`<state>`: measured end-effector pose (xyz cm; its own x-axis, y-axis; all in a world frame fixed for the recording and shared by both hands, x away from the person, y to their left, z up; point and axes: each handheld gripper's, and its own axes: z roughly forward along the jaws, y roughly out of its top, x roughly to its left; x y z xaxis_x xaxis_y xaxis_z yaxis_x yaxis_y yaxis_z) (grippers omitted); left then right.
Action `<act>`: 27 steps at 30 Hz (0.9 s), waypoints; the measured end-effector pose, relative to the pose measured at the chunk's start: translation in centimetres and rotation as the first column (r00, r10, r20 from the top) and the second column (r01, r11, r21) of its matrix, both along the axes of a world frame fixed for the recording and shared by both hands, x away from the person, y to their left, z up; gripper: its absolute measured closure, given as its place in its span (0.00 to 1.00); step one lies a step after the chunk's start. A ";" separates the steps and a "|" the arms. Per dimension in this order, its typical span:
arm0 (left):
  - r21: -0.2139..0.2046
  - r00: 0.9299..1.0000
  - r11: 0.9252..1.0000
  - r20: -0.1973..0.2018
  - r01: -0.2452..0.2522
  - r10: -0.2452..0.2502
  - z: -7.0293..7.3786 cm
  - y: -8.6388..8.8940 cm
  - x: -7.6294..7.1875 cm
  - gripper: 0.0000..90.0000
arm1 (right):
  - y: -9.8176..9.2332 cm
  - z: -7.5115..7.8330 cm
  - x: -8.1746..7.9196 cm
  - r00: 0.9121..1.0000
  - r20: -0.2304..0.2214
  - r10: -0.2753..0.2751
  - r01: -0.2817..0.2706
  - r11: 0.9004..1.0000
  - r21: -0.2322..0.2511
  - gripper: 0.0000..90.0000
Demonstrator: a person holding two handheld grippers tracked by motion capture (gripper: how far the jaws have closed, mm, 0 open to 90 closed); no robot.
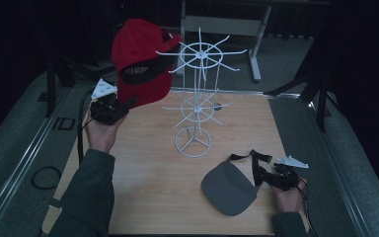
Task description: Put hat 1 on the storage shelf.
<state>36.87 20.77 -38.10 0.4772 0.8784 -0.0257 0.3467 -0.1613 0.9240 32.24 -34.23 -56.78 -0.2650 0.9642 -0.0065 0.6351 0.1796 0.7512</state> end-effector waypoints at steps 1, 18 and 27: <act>0.006 1.000 1.000 -0.003 -0.004 0.004 -0.2 0.0 0.0 0.94 | 0.0 0.0 0.0 1.000 -0.001 -0.001 0.001 1.000 0.001 0.40; 0.021 0.999 1.000 -0.037 -0.017 0.018 -3.8 0.6 -0.7 0.85 | 0.0 0.0 0.0 1.000 0.000 -0.001 0.001 1.000 0.001 0.40; 0.025 0.999 0.999 -0.021 -0.035 0.035 -3.5 1.3 -1.8 0.68 | 0.0 0.0 0.0 1.000 0.001 0.000 0.000 1.000 0.000 0.40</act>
<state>35.07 22.03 -41.57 0.4458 0.8950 -0.0139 0.3726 -0.1714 0.9120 32.24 -34.22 -56.79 -0.2647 0.9643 -0.0065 0.6345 0.1792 0.7519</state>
